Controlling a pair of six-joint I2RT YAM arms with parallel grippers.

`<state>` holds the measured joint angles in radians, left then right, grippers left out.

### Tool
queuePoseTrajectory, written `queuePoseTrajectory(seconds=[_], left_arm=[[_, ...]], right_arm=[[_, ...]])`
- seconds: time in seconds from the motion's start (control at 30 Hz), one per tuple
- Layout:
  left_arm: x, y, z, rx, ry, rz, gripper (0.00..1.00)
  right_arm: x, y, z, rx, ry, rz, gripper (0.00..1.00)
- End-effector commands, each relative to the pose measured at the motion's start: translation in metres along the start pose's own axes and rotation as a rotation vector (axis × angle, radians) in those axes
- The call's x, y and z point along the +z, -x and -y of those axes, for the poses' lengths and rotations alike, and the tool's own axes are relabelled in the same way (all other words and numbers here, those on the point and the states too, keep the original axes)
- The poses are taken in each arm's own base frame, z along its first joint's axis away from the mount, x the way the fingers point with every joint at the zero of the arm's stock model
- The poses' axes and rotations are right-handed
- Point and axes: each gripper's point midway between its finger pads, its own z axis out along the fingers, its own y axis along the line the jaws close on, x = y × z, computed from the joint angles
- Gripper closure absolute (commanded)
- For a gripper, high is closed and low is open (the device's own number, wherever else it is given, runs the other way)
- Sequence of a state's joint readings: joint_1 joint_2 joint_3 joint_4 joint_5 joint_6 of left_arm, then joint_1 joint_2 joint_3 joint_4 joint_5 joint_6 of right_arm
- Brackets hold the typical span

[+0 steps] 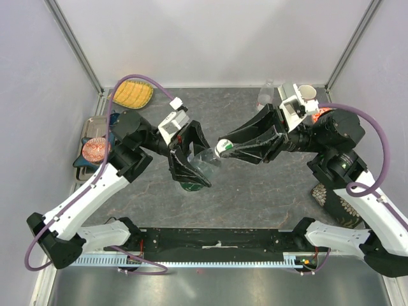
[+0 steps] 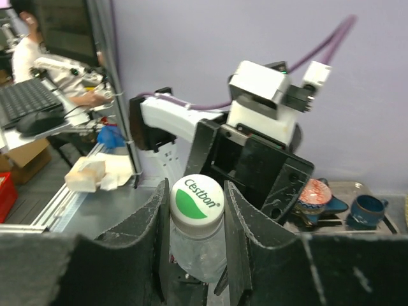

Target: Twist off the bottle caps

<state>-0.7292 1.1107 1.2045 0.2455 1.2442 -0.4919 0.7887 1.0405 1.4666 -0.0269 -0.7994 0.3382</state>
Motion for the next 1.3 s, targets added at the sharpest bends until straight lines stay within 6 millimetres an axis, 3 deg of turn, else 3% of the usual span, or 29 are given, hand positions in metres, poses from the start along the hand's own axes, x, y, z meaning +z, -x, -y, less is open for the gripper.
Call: queuePoseTrajectory(seconds=[0.0,0.2,0.33,0.43,0.47,0.53,0.57,0.6,0.67,0.7,0.8,0.83,0.87,0.9,0.93,1.0,1.03,1.07,1.13,1.27], left_arm=[[-0.003,-0.005,0.006,-0.107,-0.107,-0.032,0.52],[-0.003,-0.01,-0.001,-0.129,-0.117,-0.034,0.52],[-0.005,-0.012,-0.007,-0.113,-0.086,-0.031,0.52],[-0.005,-0.014,-0.012,-0.11,-0.063,-0.026,0.52],[-0.005,-0.013,-0.011,-0.103,-0.06,-0.025,0.52],[-0.006,-0.016,-0.015,-0.109,-0.038,-0.025,0.52],[-0.006,-0.016,-0.014,-0.103,-0.031,-0.023,0.51],[-0.006,-0.016,-0.016,-0.1,-0.015,-0.018,0.51],[-0.008,-0.019,-0.017,-0.093,0.01,-0.023,0.51],[-0.008,-0.017,-0.017,-0.079,0.035,-0.012,0.51],[-0.012,-0.013,-0.017,-0.043,0.114,0.005,0.51],[-0.015,-0.014,-0.019,-0.028,0.15,0.006,0.51],[-0.017,-0.014,-0.018,-0.016,0.18,0.014,0.51],[-0.022,-0.008,-0.03,-0.001,0.282,0.048,0.51],[-0.029,0.003,-0.025,0.06,0.351,0.083,0.52],[-0.048,0.007,-0.046,0.076,0.553,0.144,0.53],[-0.056,0.017,-0.037,0.135,0.591,0.176,0.53],[-0.065,0.012,-0.045,0.116,0.665,0.179,0.53],[-0.074,0.015,-0.038,0.144,0.708,0.199,0.53],[-0.086,0.012,-0.032,0.155,0.767,0.215,0.53]], right_arm=[[-0.009,-0.012,-0.048,0.03,0.259,-0.05,1.0],[-0.012,-0.016,-0.051,0.023,0.267,-0.038,1.0],[-0.014,0.005,-0.053,-0.019,0.22,0.017,1.0],[-0.015,0.031,-0.036,-0.055,0.06,0.098,1.0],[-0.02,0.051,-0.014,-0.061,-0.106,0.179,1.0],[-0.037,0.072,0.009,-0.086,-0.304,0.258,1.0],[-0.046,0.073,0.024,-0.082,-0.408,0.267,1.0],[-0.068,0.074,0.058,-0.059,-0.638,0.299,1.0],[-0.098,0.062,0.092,-0.035,-0.882,0.295,1.0],[-0.128,0.047,0.116,-0.015,-1.096,0.276,1.0],[-0.158,-0.014,0.148,0.014,-1.318,0.124,1.0],[-0.167,-0.05,0.16,0.028,-1.381,0.047,1.0],[-0.17,-0.072,0.165,0.052,-1.4,0.013,1.0],[-0.172,-0.092,0.17,0.068,-1.414,-0.029,1.0],[-0.175,-0.135,0.178,0.094,-1.432,-0.13,1.0],[-0.175,-0.177,0.186,0.14,-1.435,-0.213,1.0],[-0.177,-0.217,0.193,0.175,-1.441,-0.312,1.0],[-0.176,-0.235,0.196,0.198,-1.443,-0.35,1.0],[-0.177,-0.28,0.205,0.241,-1.45,-0.457,1.0],[-0.177,-0.337,0.215,0.295,-1.43,-0.548,1.0]])
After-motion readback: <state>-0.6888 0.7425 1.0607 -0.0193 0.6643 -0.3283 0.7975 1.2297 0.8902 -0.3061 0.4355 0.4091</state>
